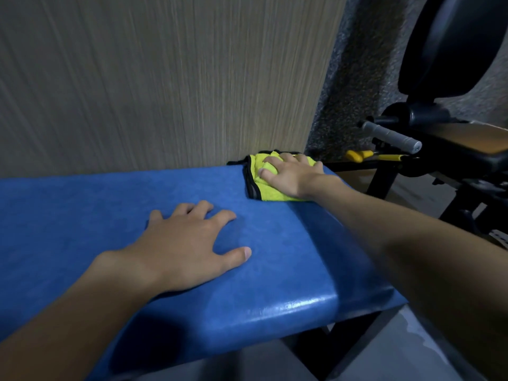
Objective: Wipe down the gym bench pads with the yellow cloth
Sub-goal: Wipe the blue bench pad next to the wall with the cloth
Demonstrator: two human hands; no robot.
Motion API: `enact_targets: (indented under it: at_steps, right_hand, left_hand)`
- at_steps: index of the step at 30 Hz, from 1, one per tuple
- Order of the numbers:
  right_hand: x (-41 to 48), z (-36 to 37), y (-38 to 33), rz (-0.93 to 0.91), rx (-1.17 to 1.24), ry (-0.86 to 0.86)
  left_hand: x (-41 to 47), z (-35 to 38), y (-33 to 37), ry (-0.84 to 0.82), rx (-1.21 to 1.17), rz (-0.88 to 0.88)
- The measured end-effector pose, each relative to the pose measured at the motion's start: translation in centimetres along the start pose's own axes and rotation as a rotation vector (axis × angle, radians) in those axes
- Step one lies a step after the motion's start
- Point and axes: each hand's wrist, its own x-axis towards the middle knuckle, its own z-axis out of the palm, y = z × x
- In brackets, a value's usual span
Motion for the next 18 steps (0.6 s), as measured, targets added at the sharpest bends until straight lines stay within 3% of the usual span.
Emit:
enact_targets:
  at_steps: [8, 18]
  right_hand:
    - [-1.1, 0.2, 0.0, -0.01, -0.001, 0.011]
    - [-14.1, 0.1, 1.5, -0.157, 0.003, 0.009]
  left_hand:
    - [-0.1, -0.4, 0.2, -0.033, -0.015, -0.012]
    - [-0.3, -0.5, 0.4, -0.017, -0.089, -0.034]
